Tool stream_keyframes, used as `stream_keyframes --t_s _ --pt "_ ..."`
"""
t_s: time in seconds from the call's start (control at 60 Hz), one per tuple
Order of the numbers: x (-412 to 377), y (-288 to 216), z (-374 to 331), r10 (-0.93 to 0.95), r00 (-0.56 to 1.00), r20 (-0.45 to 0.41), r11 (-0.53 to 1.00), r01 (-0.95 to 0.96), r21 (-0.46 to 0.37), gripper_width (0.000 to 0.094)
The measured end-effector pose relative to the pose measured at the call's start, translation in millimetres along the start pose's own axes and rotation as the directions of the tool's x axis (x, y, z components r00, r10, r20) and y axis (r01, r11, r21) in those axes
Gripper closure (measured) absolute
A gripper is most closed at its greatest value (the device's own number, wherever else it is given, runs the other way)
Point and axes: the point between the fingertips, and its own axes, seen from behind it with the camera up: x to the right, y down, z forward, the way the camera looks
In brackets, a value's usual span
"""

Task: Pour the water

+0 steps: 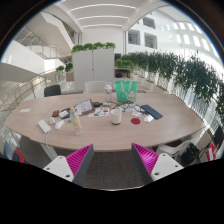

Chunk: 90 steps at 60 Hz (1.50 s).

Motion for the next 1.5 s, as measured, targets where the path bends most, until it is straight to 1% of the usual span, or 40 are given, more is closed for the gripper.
stream_keyframes --t_s 0.117,0.133,0.25,0.333,0.417,0.5,0.583,0.717,0.833,0.933,1.033,1.133,1.167,1.183,1.2,1.233,1.267,1.333,1.383,1.4,1.417,1.45,1.467,1.483,1.5 --pt "19 -8 -2 0.005 0.999 -0.043 0.999 -0.004 0.031 0.0094" --pt "7 -2 -7 0.012 0.999 -0.044 0.999 -0.01 0.035 0.0094" --pt "-12 -4 -19 0.017 0.999 -0.046 0.999 -0.015 0.05 0.0093" --pt "-24 -10 -16 -0.005 1.0 -0.03 0.995 0.008 0.101 0.0095" --pt "-41 -5 4 -0.011 1.0 0.023 0.989 0.008 0.148 0.0101" --pt "-61 7 40 -0.012 0.998 0.07 0.985 -0.001 0.172 0.0099" --pt "-86 11 86 -0.018 0.994 0.111 0.977 -0.006 0.213 0.0101" --pt "-145 15 172 -0.048 0.981 0.186 0.96 -0.006 0.28 0.0098" --pt "-202 12 248 -0.085 0.97 0.228 0.952 0.011 0.306 0.0098" --pt "-237 -3 307 -0.099 0.969 0.227 0.944 0.019 0.33 0.0092" --pt "-252 -20 354 -0.115 0.978 0.175 0.932 0.045 0.36 0.0098" --pt "-263 -38 396 -0.125 0.982 0.144 0.916 0.058 0.396 0.0102" --pt "-262 -41 408 -0.133 0.982 0.134 0.912 0.069 0.405 0.0135" --pt "-263 -42 413 -0.139 0.982 0.131 0.91 0.074 0.407 0.0173" --pt "-265 -43 418 -0.142 0.981 0.13 0.911 0.078 0.405 0.0225" --pt "-268 -42 428 -0.145 0.98 0.139 0.916 0.08 0.393 0.0377" --pt "-272 -45 433 -0.132 0.98 0.152 0.914 0.061 0.401 0.0379" --pt "-272 -49 436 -0.126 0.982 0.138 0.905 0.057 0.423 0.0422" --pt "-274 -52 439 -0.152 0.978 0.144 0.892 0.073 0.447 0.0431" --pt "-273 -53 440 -0.151 0.978 0.145 0.892 0.072 0.447 0.045" --pt "-273 -53 440 -0.145 0.979 0.146 0.893 0.065 0.445 0.0449" --pt "-272 -52 441 -0.132 0.98 0.149 0.898 0.054 0.437 0.0492" --pt "-272 -52 442 -0.128 0.981 0.148 0.901 0.053 0.431 0.0498" --pt "-272 -52 442 -0.131 0.98 0.15 0.902 0.055 0.428 0.0532" --pt "-273 -53 443 -0.137 0.979 0.15 0.903 0.061 0.425 0.0548"
